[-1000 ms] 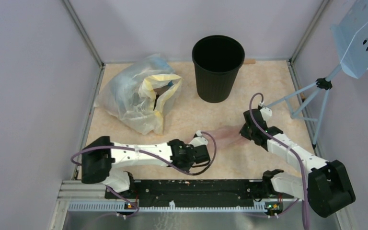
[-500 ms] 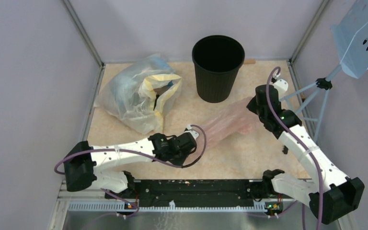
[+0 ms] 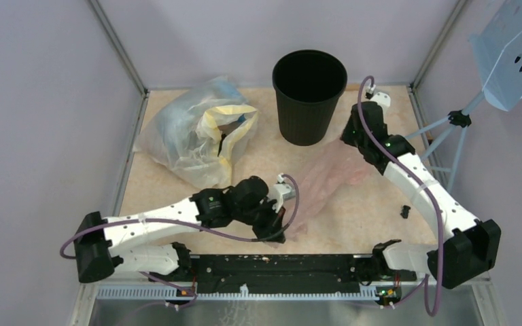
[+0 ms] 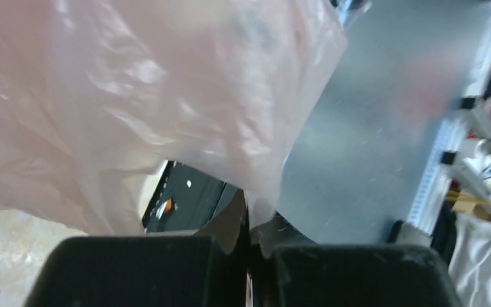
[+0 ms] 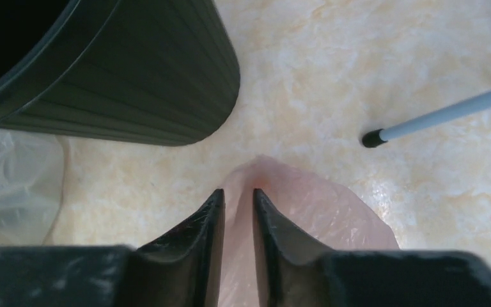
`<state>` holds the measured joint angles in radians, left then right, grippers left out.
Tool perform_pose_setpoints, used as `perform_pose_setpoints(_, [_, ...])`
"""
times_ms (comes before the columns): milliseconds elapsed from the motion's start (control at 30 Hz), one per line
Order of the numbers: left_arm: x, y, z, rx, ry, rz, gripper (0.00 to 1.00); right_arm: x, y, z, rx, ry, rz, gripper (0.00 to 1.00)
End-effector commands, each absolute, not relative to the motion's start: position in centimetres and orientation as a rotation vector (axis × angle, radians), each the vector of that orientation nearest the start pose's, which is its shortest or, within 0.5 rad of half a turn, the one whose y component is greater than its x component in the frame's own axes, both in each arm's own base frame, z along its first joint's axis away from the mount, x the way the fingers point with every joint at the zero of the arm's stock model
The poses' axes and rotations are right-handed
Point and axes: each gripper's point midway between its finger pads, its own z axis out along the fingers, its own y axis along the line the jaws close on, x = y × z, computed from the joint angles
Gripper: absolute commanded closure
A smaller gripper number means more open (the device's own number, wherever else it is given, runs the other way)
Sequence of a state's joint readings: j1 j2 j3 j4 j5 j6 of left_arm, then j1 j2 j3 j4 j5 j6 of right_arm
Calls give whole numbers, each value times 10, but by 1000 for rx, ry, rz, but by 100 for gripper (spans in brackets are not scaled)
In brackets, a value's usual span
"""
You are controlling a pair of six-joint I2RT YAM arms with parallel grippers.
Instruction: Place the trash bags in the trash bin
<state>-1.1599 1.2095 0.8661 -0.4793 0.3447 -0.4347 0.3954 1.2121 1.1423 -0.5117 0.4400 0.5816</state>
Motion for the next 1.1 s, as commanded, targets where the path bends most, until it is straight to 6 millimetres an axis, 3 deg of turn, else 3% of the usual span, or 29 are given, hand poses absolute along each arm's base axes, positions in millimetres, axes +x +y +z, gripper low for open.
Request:
perform_pose_setpoints(0, [64, -320, 184, 952, 2273, -1457, 100, 361, 121, 255, 186, 2055, 261, 61])
perform_pose_setpoints(33, [69, -313, 182, 893, 2292, -1532, 100, 360, 121, 252, 187, 2060, 266, 46])
perform_pose_setpoints(67, [78, -310, 185, 835, 2270, -1603, 100, 357, 121, 252, 179, 2064, 273, 39])
perform_pose_setpoints(200, [93, -297, 167, 705, 2346, -1626, 100, 345, 117, 248, 168, 2077, 281, 34])
perform_pose_setpoints(500, [106, -286, 143, 611, 2454, -1547, 100, 276, 100, 225, 200, 2086, 356, 35])
perform_pose_setpoints(600, [107, -285, 141, 612, 2458, -1541, 100, 260, 90, 207, 235, 2094, 337, 47])
perform_pose_setpoints(633, [108, -284, 140, 609, 2462, -1535, 100, 256, 86, 199, 259, 2106, 325, 57])
perform_pose_setpoints(733, [108, -282, 137, 603, 2474, -1522, 100, 252, 87, 178, 287, 2137, 337, 63])
perform_pose_setpoints(900, [107, -279, 136, 597, 2482, -1507, 100, 256, 106, 157, 269, 2189, 425, 61])
perform_pose_setpoints(1067, [108, -276, 133, 576, 2489, -1480, 100, 261, 104, 131, 325, 2262, 372, 59])
